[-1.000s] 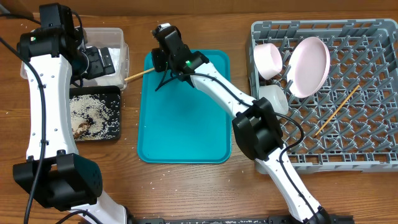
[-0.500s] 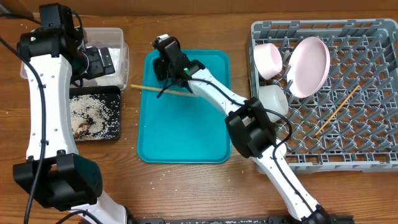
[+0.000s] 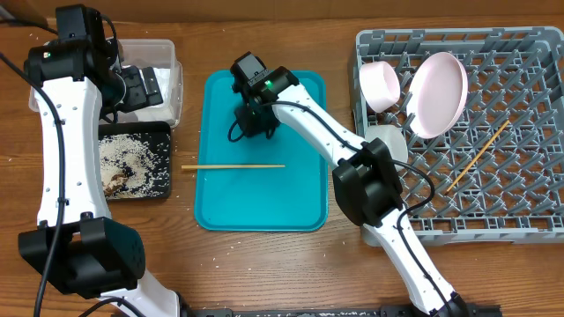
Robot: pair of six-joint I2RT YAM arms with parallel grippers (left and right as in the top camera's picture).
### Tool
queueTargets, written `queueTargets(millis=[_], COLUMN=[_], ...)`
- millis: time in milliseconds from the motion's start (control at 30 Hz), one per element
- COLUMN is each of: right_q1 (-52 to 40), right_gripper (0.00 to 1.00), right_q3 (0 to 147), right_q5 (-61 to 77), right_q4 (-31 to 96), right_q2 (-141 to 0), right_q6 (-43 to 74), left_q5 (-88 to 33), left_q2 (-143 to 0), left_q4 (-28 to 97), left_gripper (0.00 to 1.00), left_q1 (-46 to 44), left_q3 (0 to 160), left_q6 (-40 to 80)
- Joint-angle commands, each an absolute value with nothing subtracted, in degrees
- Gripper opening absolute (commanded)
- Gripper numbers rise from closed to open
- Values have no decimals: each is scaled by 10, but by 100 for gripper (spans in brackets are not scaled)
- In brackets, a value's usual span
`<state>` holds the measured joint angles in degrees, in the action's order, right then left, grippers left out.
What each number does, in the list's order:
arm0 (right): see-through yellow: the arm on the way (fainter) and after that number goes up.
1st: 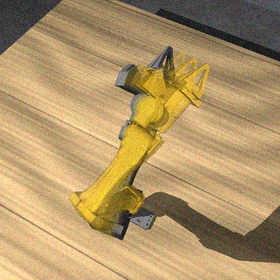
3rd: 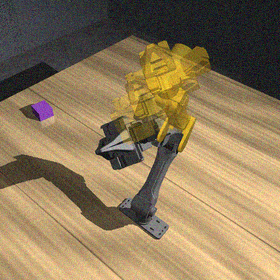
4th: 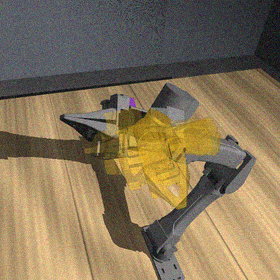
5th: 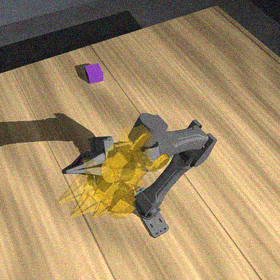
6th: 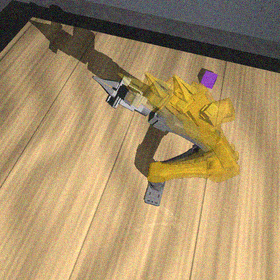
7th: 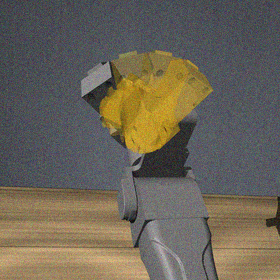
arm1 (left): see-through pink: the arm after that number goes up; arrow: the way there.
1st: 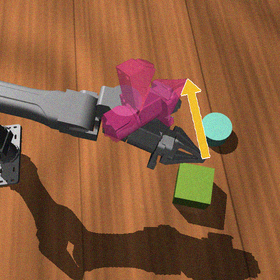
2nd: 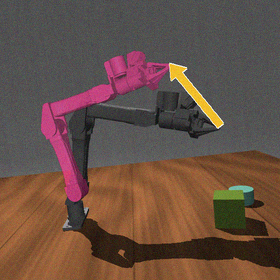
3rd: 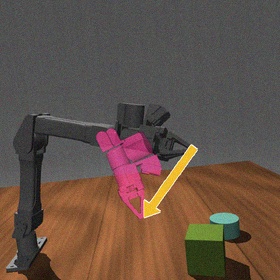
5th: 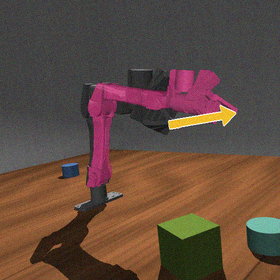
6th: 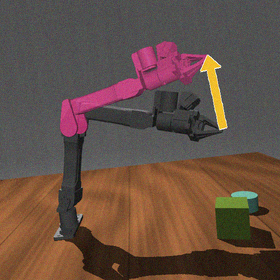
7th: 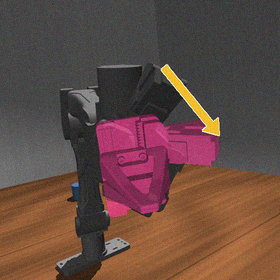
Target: Sort waste into correct bins and load items into the dishwasher
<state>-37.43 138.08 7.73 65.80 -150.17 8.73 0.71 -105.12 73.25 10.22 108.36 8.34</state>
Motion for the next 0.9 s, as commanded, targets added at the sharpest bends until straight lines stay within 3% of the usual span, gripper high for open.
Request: queueTargets(millis=[0,100,300,433,633,867], right_q1=[-376,-383,-442,-490,-545,-549], right_gripper=[41,45,53,56,59,63], right_q3=[1373,1373,1367,1326,1222,1156], right_q5=[91,91,93,91,91,56], right_q4=[701,750,832,846,777,683], right_q2=[-1432,-1398,-1384,-1384,-1384,-1384], right_q6=[80,88,-41,-64,-124,-145], left_q5=[10,10,10,10,10,10], left_q2=[-1050,-1050,-1050,-1050,-1050,-1050], left_q4=[732,732,732,732,732,732], left_gripper=[100,100,100,100,100,100], left_q1=[101,101,101,101,101,101], left_q3=[1084,1084,1084,1084,1084,1084], left_q6=[70,70,70,70,70,70])
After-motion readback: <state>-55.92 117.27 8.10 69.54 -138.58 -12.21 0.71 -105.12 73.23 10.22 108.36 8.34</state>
